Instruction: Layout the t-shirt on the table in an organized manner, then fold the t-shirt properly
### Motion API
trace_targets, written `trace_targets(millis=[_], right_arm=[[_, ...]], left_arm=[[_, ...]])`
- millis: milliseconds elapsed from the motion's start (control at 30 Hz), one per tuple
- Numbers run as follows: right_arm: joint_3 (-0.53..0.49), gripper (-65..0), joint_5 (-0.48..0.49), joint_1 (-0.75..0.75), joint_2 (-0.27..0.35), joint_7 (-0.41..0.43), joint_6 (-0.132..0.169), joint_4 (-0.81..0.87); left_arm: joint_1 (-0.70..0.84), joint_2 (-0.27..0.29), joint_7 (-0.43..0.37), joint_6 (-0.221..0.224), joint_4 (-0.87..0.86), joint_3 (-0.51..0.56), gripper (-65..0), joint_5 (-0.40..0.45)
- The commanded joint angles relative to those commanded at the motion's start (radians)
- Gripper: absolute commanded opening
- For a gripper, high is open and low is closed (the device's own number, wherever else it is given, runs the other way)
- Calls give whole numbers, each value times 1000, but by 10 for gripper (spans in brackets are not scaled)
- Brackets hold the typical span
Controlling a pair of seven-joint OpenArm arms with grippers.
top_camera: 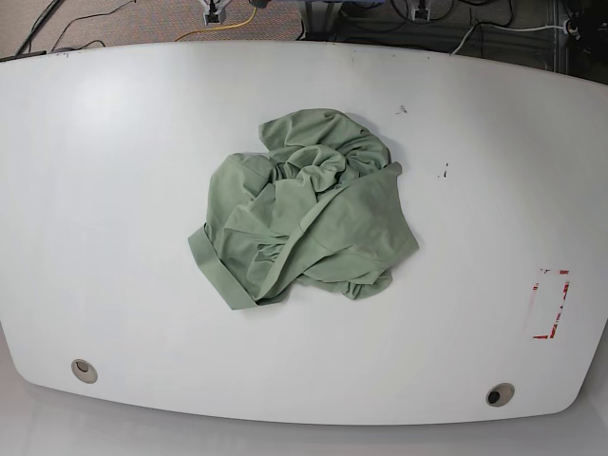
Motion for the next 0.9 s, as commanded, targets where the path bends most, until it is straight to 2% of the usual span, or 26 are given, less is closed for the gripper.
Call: trace_targets(millis=[633, 900], right_arm=[[-48, -576, 6, -2, 2, -6, 3, 13], [-37, -573, 6, -23, 2, 1, 0, 14]], left_arm=[[15, 1, 6, 0, 35, 2, -587, -12], [13, 0, 7, 2, 23, -27, -583, -4]])
